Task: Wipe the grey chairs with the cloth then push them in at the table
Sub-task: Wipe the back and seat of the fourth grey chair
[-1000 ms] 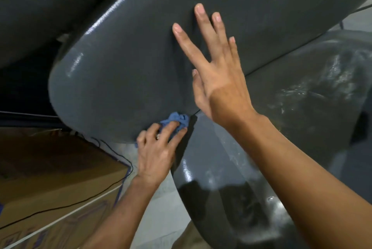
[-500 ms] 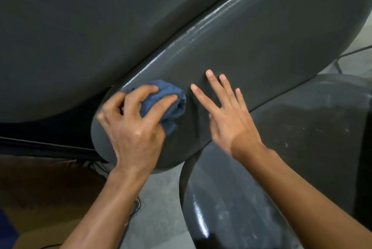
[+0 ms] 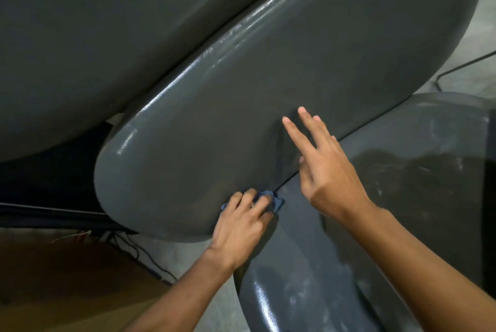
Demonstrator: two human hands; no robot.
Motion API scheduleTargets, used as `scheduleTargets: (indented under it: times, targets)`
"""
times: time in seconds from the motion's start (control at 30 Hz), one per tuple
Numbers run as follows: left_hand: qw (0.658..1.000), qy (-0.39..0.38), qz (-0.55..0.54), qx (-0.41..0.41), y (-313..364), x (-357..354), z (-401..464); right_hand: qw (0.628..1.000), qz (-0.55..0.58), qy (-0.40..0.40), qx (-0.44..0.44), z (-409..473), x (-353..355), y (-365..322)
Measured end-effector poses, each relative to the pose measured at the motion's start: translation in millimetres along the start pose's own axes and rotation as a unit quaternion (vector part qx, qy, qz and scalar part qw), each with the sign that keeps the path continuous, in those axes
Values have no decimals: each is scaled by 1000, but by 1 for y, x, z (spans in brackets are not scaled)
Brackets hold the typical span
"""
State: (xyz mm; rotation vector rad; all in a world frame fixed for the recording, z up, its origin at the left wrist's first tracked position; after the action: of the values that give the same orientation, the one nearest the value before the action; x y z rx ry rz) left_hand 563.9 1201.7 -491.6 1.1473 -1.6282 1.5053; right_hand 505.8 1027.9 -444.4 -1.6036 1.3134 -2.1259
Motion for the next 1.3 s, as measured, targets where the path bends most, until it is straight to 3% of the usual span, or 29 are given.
scheduleTargets:
  times: [0.07, 0.13, 0.23, 0.33, 0.4, 0.47, 0.67, 0.87, 1.07, 1.23, 1.3]
  targets:
    - [998, 46, -27, 38, -25, 34, 8, 1000, 13, 6, -23, -6, 1, 8]
    - [984, 146, -39, 93, -58, 84, 18, 999, 29, 19, -35, -10, 6, 7]
    - [933, 305, -26, 190, -114, 162, 30, 997, 46, 48, -27, -4, 18, -7]
    - [891, 369, -5, 264, -148, 206, 42, 995, 66, 72, -34, 14, 34, -24]
    - [890, 357, 11, 285, -146, 209, 50, 989, 110, 88, -39, 22, 42, -36]
    - [911, 307, 7, 276, -133, 199, 52, 977, 175, 105, -58, 22, 47, -48]
    - [952, 174, -121, 219, -130, 201, 34, 911, 384, 103, -112, 10, 51, -98]
    - [919, 184, -316, 148, -151, 214, 18, 882, 452, 78, -112, 25, 59, -147]
    - [877, 207, -419, 109, -154, 213, 24, 859, 434, 204, -180, 53, 84, -141]
    - [902, 227, -347, 122, -160, 205, 38, 852, 367, 313, -204, 87, 120, -108]
    - [916, 224, -311, 118, -156, 200, 40, 828, 360, 364, -230, 90, 135, -88]
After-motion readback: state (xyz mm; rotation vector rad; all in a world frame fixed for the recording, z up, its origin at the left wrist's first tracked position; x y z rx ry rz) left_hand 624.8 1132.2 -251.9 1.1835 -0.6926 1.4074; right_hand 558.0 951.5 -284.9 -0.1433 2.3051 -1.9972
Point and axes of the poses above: each hand's wrist, its own z-axis towards the middle knuckle, its own x-axis out of the back of the hand, y = z × x, the point moved 6 cm from there along z, towards the middle knuckle, and after that the axes turned 7 degrees about -x, right-handed, at the moved point
